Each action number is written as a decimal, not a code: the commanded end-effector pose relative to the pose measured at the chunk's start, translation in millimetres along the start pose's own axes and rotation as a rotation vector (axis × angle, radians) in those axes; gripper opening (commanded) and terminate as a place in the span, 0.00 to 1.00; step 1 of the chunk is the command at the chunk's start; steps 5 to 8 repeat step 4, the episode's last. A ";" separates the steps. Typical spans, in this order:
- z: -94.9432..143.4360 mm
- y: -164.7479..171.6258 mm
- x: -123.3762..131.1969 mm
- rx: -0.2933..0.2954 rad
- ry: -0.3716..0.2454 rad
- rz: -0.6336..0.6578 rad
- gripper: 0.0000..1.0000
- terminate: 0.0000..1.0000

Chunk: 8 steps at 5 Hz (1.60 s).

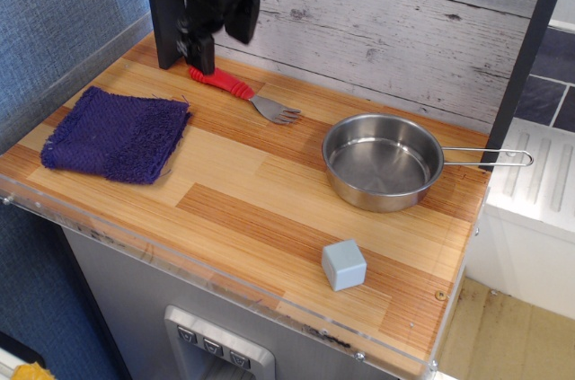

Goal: Put the fork on the back edge of the table

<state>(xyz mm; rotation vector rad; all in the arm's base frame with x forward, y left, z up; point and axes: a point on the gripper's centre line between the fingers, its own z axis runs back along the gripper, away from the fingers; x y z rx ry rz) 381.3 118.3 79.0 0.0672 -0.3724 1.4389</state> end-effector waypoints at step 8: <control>82.3 12.4 23.4 -0.180 -0.009 0.025 1.00 1.00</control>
